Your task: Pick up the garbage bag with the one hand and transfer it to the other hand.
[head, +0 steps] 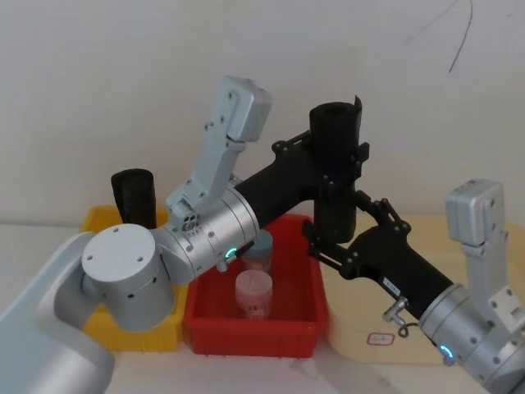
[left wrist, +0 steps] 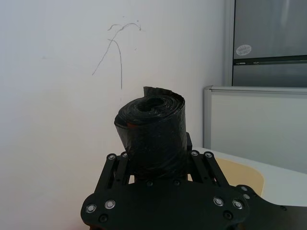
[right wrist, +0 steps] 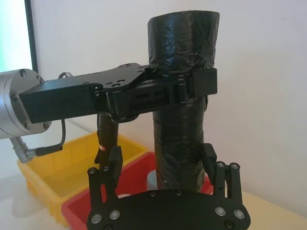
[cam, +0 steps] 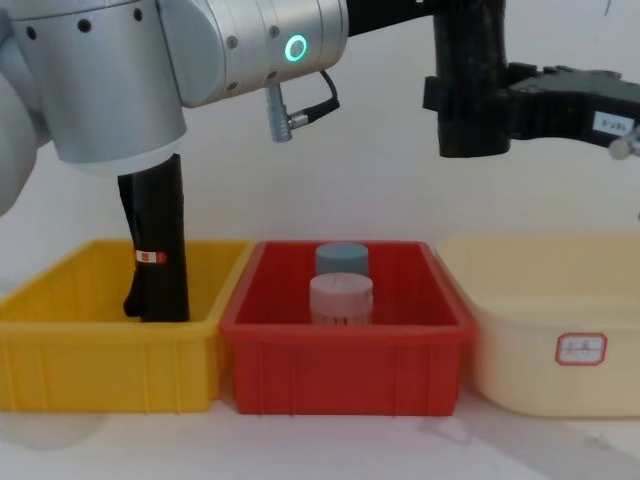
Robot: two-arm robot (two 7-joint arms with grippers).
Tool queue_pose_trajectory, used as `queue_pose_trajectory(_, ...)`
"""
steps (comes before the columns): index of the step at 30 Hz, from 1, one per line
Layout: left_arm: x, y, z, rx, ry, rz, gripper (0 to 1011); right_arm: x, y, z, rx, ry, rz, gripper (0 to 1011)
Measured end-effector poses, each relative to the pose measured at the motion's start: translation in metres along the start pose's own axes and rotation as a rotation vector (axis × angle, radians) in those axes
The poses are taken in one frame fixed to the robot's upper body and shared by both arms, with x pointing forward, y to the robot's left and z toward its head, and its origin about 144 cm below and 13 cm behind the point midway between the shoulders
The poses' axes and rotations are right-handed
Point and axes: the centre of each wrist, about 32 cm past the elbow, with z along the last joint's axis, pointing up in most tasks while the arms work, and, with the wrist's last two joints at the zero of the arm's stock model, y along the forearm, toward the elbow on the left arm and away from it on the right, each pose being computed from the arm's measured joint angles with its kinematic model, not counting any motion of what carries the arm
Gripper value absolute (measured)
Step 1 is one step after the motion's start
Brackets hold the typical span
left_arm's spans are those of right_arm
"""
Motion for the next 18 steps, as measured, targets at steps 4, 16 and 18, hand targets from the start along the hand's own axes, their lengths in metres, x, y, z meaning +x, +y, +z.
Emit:
queue_pose_trajectory(4,0.0,0.0,0.0,0.0,0.0,0.0,498,0.002,0.005,-0.002,0.002,-0.007,0.007,1001)
queue_pose_trajectory(16,0.0,0.0,0.0,0.0,0.0,0.0,498,0.008,0.019,-0.007,0.005,-0.021,0.017,1000)
queue_pose_trajectory(18,0.0,0.0,0.0,0.0,0.0,0.0,498,0.009,0.021,-0.008,0.003,-0.021,0.017,1001)
